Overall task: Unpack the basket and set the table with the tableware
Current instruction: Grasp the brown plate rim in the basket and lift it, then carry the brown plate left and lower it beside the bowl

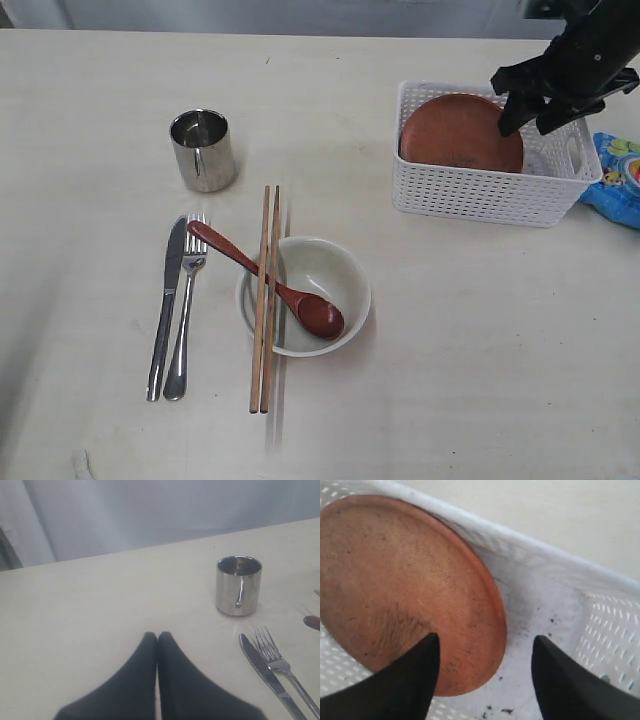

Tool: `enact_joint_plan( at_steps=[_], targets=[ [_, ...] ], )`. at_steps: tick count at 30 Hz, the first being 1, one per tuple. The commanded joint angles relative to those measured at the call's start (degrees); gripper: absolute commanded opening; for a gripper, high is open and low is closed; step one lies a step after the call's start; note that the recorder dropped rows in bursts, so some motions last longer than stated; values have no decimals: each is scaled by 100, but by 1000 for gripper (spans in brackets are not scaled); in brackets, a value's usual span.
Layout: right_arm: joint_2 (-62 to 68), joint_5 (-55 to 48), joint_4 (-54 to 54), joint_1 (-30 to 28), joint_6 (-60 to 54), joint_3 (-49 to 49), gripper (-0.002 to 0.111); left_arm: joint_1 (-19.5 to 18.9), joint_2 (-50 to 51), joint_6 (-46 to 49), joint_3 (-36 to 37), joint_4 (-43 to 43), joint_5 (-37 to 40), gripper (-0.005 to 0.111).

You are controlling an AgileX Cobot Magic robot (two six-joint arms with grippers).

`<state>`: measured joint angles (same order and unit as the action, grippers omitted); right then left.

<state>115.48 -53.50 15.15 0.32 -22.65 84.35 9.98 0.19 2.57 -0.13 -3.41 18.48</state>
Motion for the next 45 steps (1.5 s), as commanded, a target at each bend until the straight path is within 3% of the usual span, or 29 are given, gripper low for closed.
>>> enact_joint_plan(
  at_steps=[1, 11, 13, 17, 26, 38, 45],
  targets=[
    [159, 154, -52, 9, -63, 29, 56, -14, -19, -2, 13, 49, -3, 0],
    [479, 118, 2, 114, -266, 29, 54, -14, -19, -2, 13, 49, -3, 0],
    [479, 118, 2, 114, -266, 29, 41, -14, -19, -2, 13, 49, -3, 0],
    [479, 118, -23, 114, -266, 29, -1, -14, -19, -2, 13, 49, -3, 0],
    [149, 112, -35, 114, -266, 29, 0, -14, -19, -2, 13, 49, -3, 0],
    [-1226, 121, -73, 114, 77, 29, 0, -14, -19, -2, 13, 49, -3, 0],
    [-1590, -233, 777, 124, 90, 29, 0, -14, -19, -2, 13, 49, -3, 0]
  ],
)
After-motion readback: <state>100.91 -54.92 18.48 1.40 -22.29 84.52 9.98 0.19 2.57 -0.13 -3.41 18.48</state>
